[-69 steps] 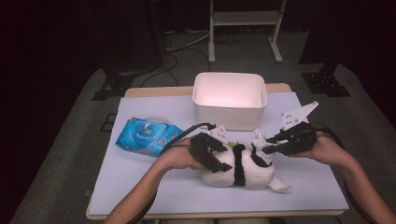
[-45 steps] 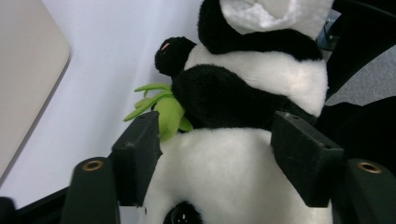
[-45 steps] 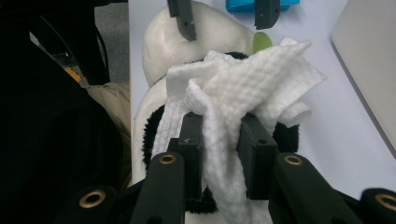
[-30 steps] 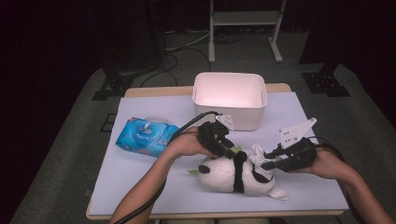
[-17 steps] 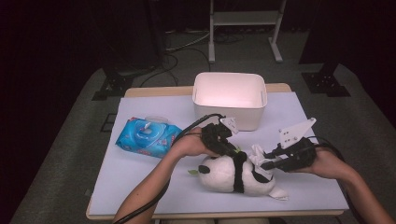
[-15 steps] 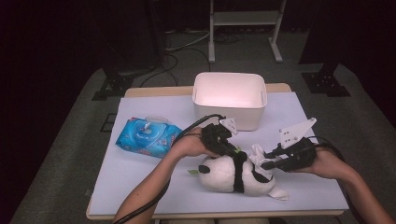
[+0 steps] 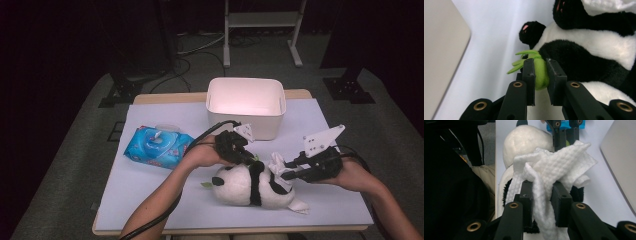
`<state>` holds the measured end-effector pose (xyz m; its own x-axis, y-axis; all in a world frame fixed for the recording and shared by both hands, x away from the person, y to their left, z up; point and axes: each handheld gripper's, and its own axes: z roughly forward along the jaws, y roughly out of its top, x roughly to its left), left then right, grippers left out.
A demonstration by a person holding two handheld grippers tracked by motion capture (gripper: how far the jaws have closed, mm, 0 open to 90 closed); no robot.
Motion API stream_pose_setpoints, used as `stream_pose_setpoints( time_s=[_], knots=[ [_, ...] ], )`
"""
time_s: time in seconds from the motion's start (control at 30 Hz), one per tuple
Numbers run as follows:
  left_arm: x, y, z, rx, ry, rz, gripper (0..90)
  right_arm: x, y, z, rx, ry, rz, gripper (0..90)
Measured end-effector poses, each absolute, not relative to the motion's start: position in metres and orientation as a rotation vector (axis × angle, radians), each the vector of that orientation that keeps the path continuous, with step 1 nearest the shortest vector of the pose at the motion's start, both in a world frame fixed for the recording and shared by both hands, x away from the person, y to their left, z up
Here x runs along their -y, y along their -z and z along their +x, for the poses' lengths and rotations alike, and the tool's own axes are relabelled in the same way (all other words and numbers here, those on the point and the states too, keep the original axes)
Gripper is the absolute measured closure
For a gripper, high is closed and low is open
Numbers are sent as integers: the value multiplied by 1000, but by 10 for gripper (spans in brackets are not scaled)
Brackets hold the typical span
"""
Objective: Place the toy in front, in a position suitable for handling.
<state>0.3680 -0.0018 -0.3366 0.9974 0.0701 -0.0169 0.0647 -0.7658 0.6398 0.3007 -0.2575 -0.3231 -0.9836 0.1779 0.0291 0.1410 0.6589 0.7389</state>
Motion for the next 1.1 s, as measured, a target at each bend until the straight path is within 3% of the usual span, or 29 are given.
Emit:
stream_pose_setpoints(
  time_s=[0.53, 0.83, 0.93, 1.1],
  knots=[
    [-3, 309, 367, -83, -122, 2430, 793, 247, 325, 301, -2837, -1246, 232, 730],
    [-12, 318, 352, -52, -68, 2406, 776, 245, 310, 303, -2812, -1266, 222, 733],
    [-12, 321, 344, -5, 5, 2391, 774, 243, 304, 309, -2799, -1247, 233, 732],
    [-12, 322, 333, 30, 15, 2385, 768, 231, 315, 319, -2866, -1139, 241, 732]
  ],
)
